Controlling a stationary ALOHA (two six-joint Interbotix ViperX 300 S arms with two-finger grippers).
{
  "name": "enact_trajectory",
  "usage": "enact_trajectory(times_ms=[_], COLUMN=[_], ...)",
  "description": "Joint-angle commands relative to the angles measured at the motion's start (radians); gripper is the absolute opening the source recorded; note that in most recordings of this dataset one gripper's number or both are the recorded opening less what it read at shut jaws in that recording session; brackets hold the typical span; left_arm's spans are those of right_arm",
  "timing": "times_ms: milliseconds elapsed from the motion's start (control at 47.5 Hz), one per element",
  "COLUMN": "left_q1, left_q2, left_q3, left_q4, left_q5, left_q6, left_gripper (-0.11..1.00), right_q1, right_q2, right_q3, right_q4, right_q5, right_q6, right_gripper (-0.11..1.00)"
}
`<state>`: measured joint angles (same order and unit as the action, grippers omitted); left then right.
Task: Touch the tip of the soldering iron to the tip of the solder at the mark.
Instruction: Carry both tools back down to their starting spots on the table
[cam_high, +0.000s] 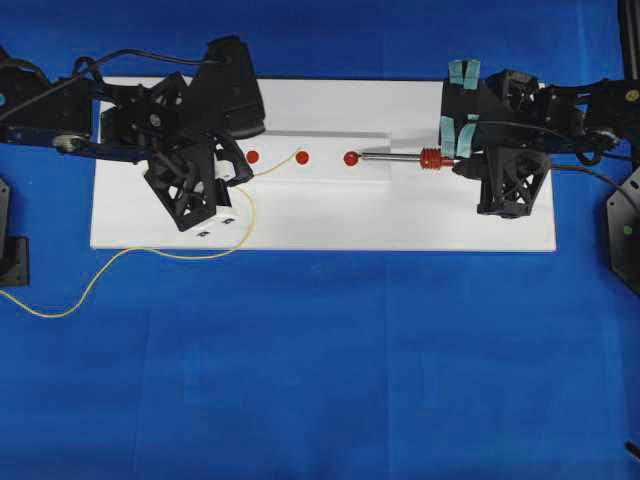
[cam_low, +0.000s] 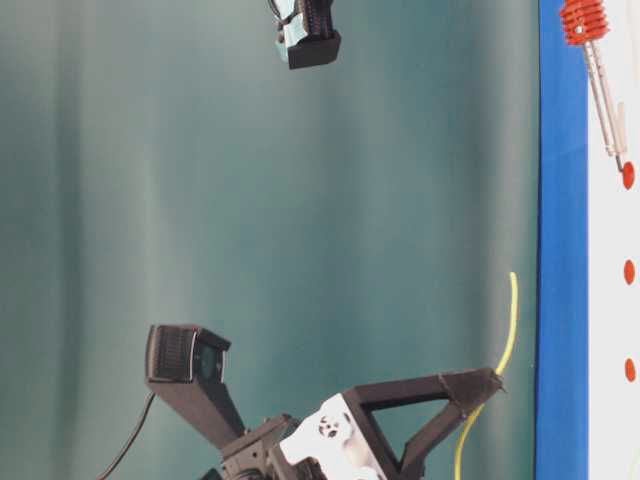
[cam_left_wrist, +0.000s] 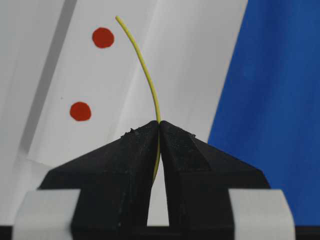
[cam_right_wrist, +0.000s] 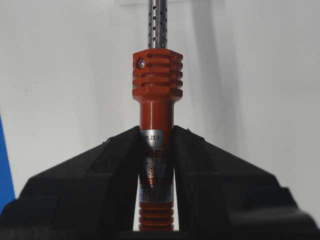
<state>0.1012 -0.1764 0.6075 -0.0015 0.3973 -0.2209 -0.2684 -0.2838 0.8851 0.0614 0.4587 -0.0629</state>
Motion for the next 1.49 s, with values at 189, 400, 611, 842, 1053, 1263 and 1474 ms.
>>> enact_trajectory(times_ms=[189,400,611,842,1053,1263,1474], left_q1=[-0.002,-0.002,-0.002,-0.058,-0.222,-0.397,-0.511], left_q2=[-0.046,-0.071,-0.087,-0.095,-0.098,-0.072,0.055], left_q3=[0.02,0.048,0.072,0.078,0.106,0.218,0.273], left_q4=[0.003,0.003,0.003,-0.003,-0.003,-0.003,-0.005], left_q5=[-0.04,-0.071,-0.095,-0.098,-0.16,-0.446,-0.672], left_q6=[-0.002,-0.002,-0.002,-0.008,-0.101,-0.146,-0.15], left_gripper=[0.03,0.03,0.03,0.03,0.03,0.03,0.03], right_q1=[0.0,0.0,0.0,0.048,0.259,0.502,0.615], right_q2=[-0.173,-0.36,-0.411,-0.4,-0.396,-0.275,-0.037], right_q3=[0.029,0.107,0.133,0.126,0.13,0.141,0.132], right_q4=[0.0,0.002,0.003,0.031,0.051,0.052,0.094], right_q5=[-0.014,-0.063,-0.072,-0.101,-0.178,-0.359,-0.538], right_q6=[0.002,0.009,0.043,0.106,0.201,0.23,0.252], right_gripper=[0.06,0.06,0.06,0.06,0.06,0.06,0.06])
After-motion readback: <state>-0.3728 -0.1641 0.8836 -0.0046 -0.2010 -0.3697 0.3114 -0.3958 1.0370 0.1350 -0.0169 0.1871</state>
